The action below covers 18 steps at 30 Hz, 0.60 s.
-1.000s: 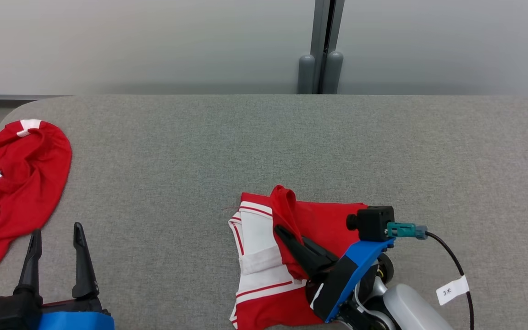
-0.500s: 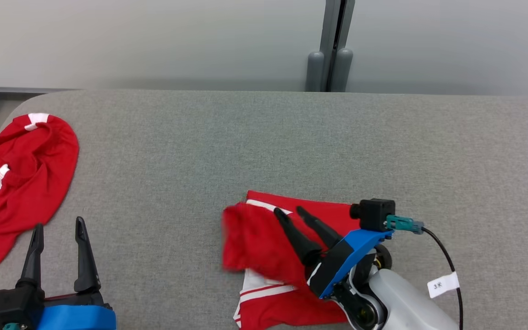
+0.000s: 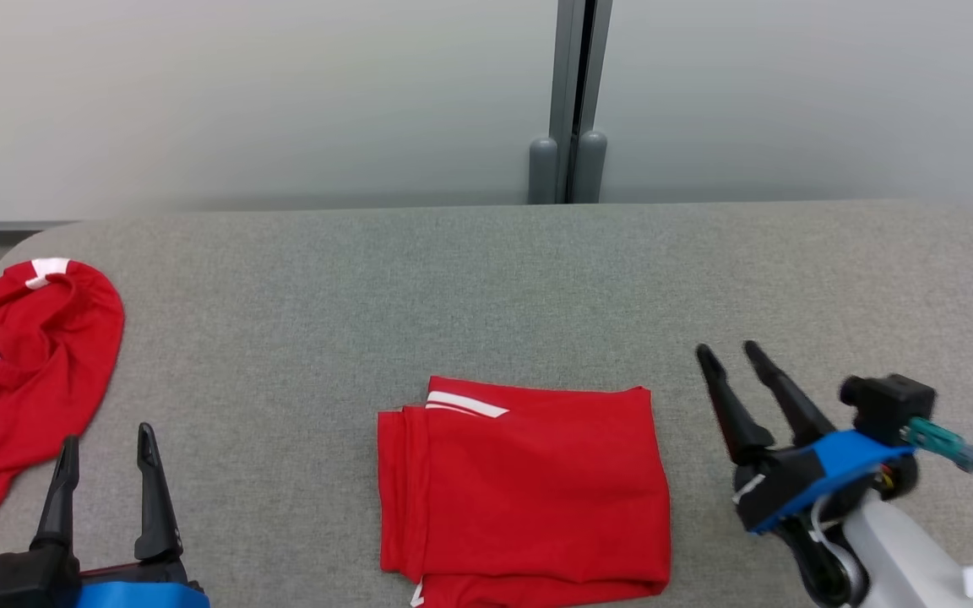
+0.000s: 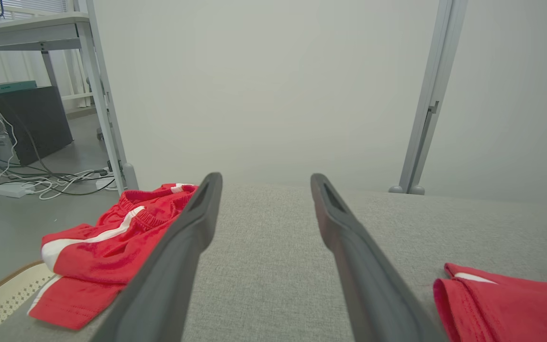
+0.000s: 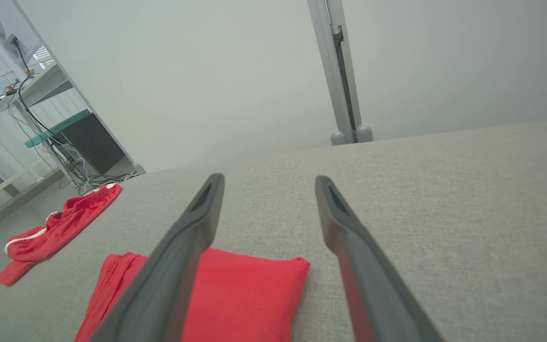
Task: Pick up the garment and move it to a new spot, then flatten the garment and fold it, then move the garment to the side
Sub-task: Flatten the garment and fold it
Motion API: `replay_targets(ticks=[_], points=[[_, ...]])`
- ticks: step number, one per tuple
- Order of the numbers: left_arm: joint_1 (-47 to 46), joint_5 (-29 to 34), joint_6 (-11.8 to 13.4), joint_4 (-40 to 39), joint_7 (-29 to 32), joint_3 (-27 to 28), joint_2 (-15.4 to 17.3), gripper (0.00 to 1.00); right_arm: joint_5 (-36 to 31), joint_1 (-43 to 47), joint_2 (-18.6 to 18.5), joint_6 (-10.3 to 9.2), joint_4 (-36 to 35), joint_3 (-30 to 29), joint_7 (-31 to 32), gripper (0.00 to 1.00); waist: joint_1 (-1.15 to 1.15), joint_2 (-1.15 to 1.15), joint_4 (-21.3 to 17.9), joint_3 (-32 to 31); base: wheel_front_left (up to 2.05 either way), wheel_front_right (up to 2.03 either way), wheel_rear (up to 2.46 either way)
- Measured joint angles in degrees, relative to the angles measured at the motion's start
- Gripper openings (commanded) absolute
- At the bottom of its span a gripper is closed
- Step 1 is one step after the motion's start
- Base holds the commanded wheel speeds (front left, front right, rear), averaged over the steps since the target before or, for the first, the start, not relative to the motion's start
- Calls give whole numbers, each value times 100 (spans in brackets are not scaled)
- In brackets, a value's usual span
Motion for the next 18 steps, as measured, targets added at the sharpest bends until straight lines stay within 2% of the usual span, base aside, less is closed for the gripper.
replay_targets(ticks=[4, 6, 9, 18], points=[[62, 23, 0, 65, 0, -1, 20, 100, -564, 545, -119, 0, -511, -670, -20, 100, 0, 0, -21, -132, 0, 0, 0], [121, 24, -1, 126, 1, -24, 56, 100, -990, 1068, -34, 0, -934, -1184, -21, 100, 0, 0, -21, -243, 0, 0, 0], [192, 27, -1, 201, 0, -49, 101, 100, -1401, 1555, 104, 0, -1266, -1561, -21, 100, -1, 0, -33, -315, 0, 0, 0], [225, 15, 0, 175, 267, -203, 178, 100, -2128, 2272, 454, 0, -1811, -2092, 10, 100, -1, 0, 8, -385, 0, 0, 0]])
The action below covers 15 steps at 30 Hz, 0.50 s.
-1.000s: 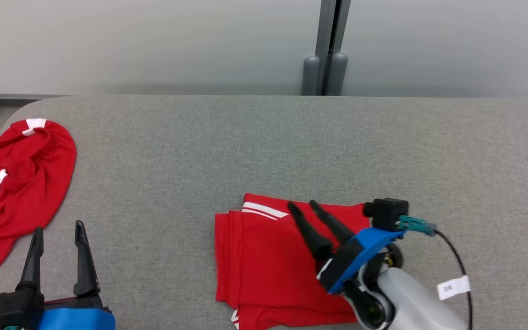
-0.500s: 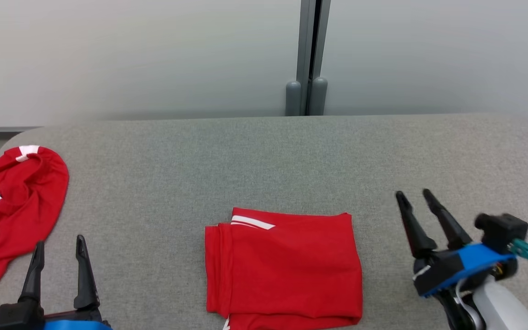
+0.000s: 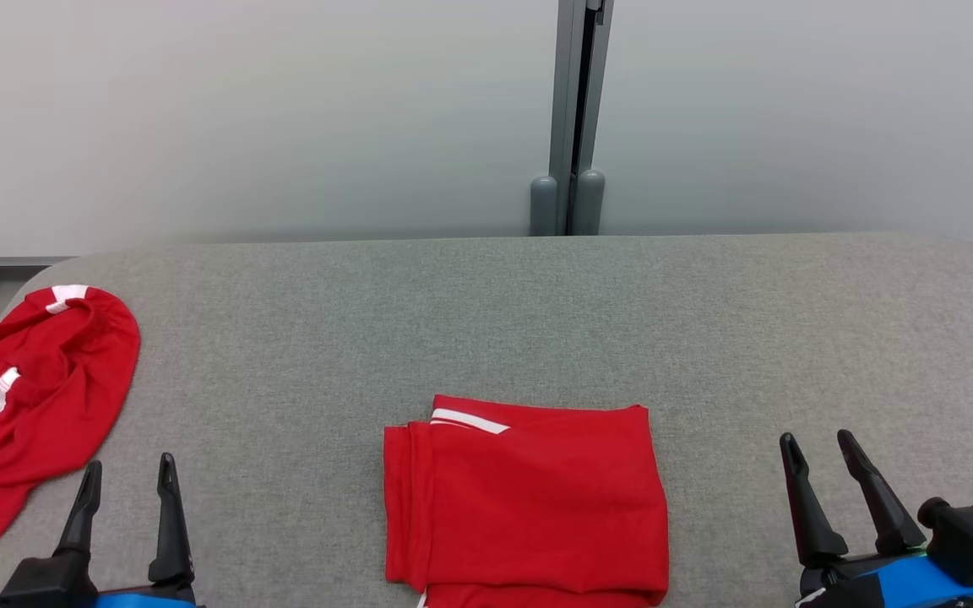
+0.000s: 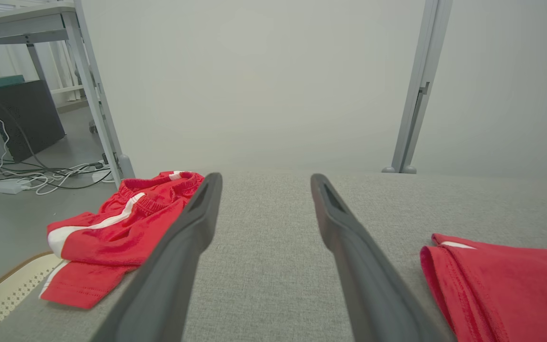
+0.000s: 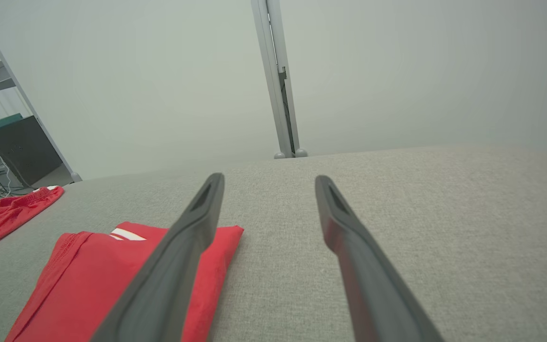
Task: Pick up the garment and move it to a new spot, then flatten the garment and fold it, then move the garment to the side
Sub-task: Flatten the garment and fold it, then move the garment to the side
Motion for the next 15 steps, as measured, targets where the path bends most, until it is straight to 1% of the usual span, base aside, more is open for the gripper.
replay_targets(ticks=[8, 11, 15], points=[[-126, -410, -1, -83, 474, -355, 256, 100, -220, 59, 109, 0, -198, -167, 260, 100, 0, 0, 31, 14, 0, 0, 0], [-143, -531, -1, -80, 550, -420, 376, 100, -266, 85, 130, 0, -232, -242, 332, 100, 0, 0, 32, 15, 0, 0, 0], [-154, -624, -1, -92, 616, -461, 447, 100, -312, 103, 164, 0, -269, -303, 401, 100, 1, 0, 21, 7, 0, 0, 0]])
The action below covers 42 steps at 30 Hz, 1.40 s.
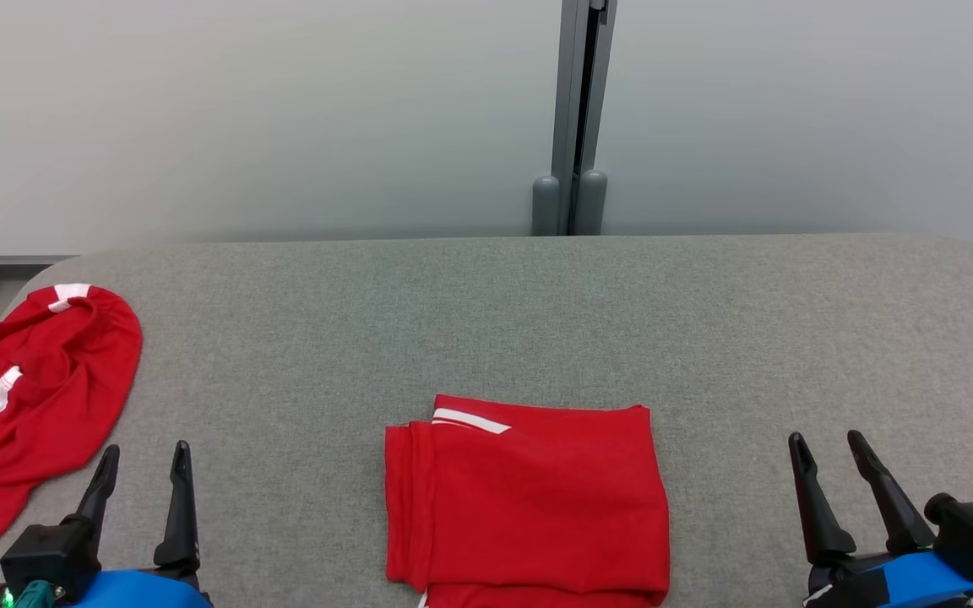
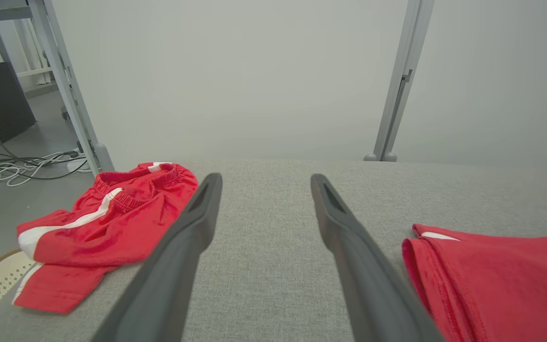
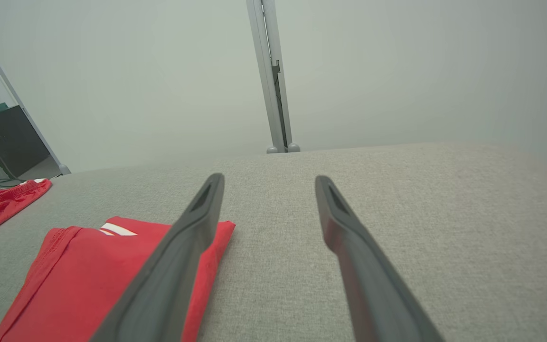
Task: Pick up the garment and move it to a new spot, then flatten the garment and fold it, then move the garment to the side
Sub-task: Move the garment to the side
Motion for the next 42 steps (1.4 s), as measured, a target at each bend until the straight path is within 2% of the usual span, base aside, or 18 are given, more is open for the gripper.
replay_targets(ticks=[21, 27, 35, 42], points=[[17, -103, 62, -100, 112, -119, 80, 100, -120, 56, 112, 0, -33, -104, 169, 100, 0, 0, -11, 14, 0, 0, 0], [26, -119, 141, -148, 101, -131, 76, 100, -200, -498, 93, 0, 86, 313, 304, 100, 0, 0, -14, 119, 0, 0, 0], [-151, -125, 183, -147, 0, -230, 53, 100, -207, -1691, 141, 0, 954, 960, 916, 100, 1, 0, 46, 453, 0, 0, 0], [-346, -125, 189, 45, -159, -302, 44, 100, -199, -1925, 186, 1, 1991, 1227, 1082, 100, 1, 0, 195, 692, 0, 0, 0]])
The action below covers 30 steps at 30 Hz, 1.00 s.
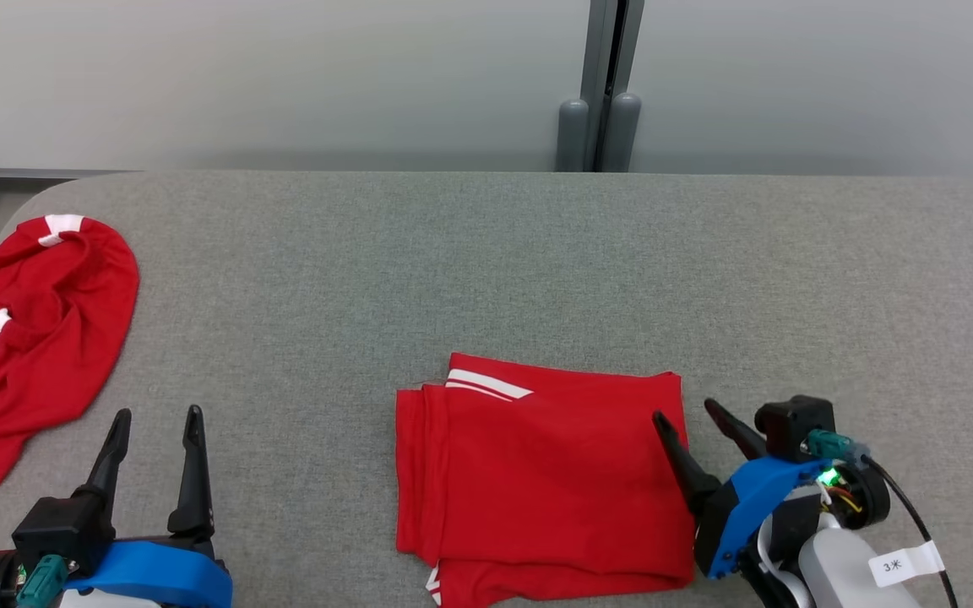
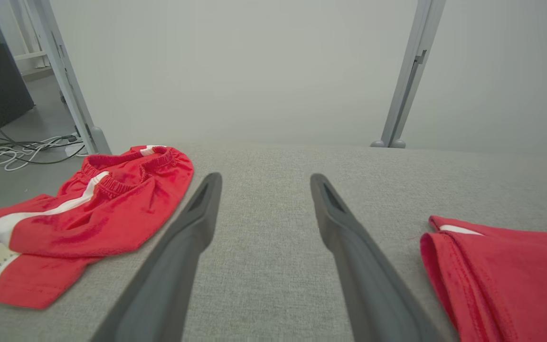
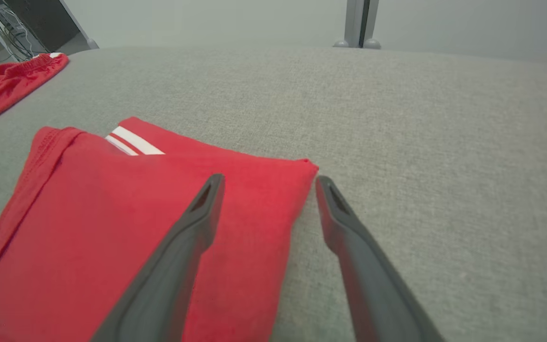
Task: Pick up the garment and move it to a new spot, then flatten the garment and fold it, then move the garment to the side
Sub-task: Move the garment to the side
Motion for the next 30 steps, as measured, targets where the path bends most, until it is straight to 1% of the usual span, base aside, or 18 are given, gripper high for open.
replay_targets(ticks=[7, 11, 13, 14, 18, 21, 26, 30], points=[[-84, -19, 45, 127, -111, -11, 2, 100, 84, 192, 82, 0, 705, 107, -4, 100, 0, 0, 40, 99, 0, 0, 0], [-105, -26, 48, 167, -143, -26, 7, 100, 145, 217, 146, -1, 926, 186, -27, 100, -1, 0, 35, 114, 0, 0, 0], [-125, -27, 52, 170, -147, -40, 7, 100, 321, 202, 169, -1, 1009, 240, -24, 98, -1, 0, 35, 121, 0, 0, 0], [-135, -32, 52, 175, -151, -43, 8, 100, 372, 172, 169, -2, 1053, 287, -24, 0, -1, -1, 33, 126, 0, 0, 0], [-191, -70, 55, 202, -193, -56, 13, 100, 493, 17, 157, 1, 1172, 453, -47, 0, -1, 0, 28, 147, 0, 0, 0], [-198, -75, 103, 181, -231, -54, 12, 100, 493, -237, 45, 3, 1225, 571, -127, 0, -1, 0, -3, 207, 0, 0, 0], [-344, -65, 148, 115, -318, -81, 19, 100, 414, -998, -477, 2, 1233, 821, -144, 0, -1, 0, -77, 447, 0, 0, 0], [-588, -12, 166, 4, -404, -127, 54, 100, 422, -1689, -960, 2, 1216, 1051, -73, 0, 0, 0, -191, 822, 0, 0, 0]])
